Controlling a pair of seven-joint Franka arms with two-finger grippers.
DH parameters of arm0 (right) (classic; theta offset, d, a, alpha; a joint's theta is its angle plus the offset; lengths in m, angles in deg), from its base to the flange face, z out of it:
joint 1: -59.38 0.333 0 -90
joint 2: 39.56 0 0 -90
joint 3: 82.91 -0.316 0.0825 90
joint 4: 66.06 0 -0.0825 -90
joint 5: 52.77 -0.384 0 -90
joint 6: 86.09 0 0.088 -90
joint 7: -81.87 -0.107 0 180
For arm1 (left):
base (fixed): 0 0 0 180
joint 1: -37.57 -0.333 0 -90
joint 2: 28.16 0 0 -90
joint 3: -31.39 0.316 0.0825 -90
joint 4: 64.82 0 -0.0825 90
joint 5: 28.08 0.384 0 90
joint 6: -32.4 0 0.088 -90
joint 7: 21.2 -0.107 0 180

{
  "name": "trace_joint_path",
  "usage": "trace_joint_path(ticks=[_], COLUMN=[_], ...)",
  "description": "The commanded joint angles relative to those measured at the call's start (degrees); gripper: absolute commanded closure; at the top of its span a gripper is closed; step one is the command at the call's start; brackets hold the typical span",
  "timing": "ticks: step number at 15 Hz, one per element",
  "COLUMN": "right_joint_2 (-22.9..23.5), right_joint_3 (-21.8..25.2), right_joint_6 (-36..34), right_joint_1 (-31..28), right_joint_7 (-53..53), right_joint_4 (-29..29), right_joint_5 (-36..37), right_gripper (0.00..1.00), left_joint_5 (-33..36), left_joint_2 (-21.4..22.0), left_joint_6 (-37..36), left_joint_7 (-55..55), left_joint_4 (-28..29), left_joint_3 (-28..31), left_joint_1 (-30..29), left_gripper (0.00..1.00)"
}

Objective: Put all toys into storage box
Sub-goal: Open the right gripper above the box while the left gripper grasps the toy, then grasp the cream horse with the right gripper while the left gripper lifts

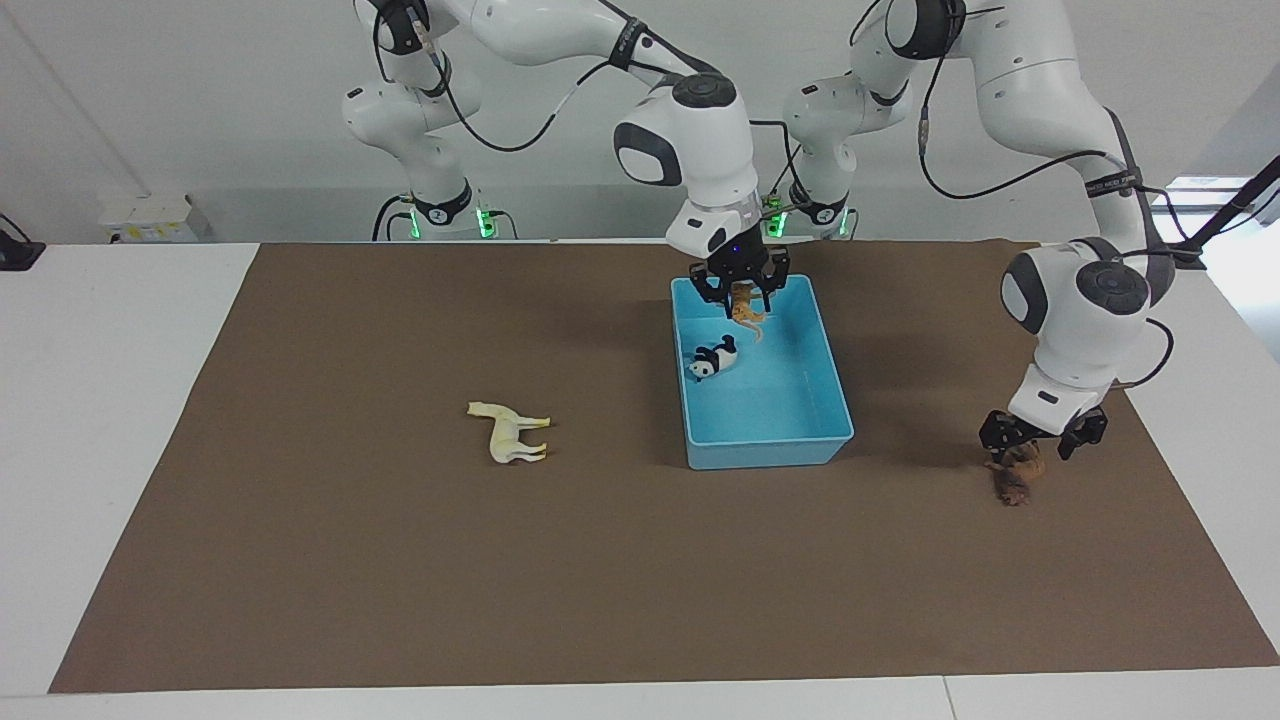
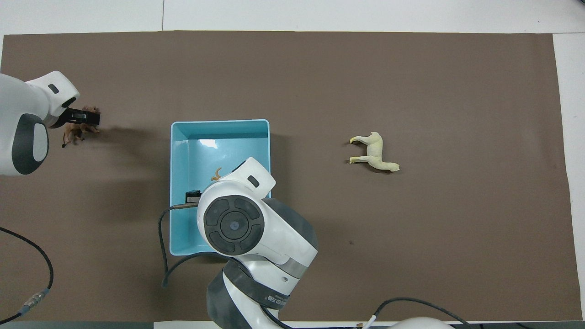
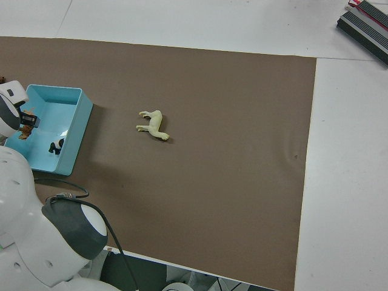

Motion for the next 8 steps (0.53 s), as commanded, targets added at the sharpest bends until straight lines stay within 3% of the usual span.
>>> trace_joint_path(ticks=[1,2,3,8], right_joint_2=[2.30,2.30,2.21,1.86], right_joint_3=[0.23,0.23,0.23,0.40], right_joint_6=[3.96,3.61,3.00,-10.33], right_joint_1=[-1.08,-1.17,-1.00,-1.52], right_joint_7=[-2.13,-2.39,-3.35,-10.30], right_joint_4=[0.49,0.49,0.49,-7.48], right_joint_5=[3.16,3.08,3.16,3.16], right_gripper=[1.00,0.93,0.01,0.00], left_joint_5=[1.10,1.10,1.10,1.11], left_joint_2=[-2.61,-2.96,-3.49,-4.46], left_joint_6=[1.51,2.64,4.04,5.73], left_joint_7=[-0.77,-0.77,-0.77,-0.68], left_joint_4=[-1.47,-1.38,-1.47,-0.42], left_joint_3=[-0.44,-0.44,-0.44,-0.35], left_joint_1=[-0.36,-0.80,-0.80,-1.06], left_gripper=[0.00,0.00,0.00,0.00])
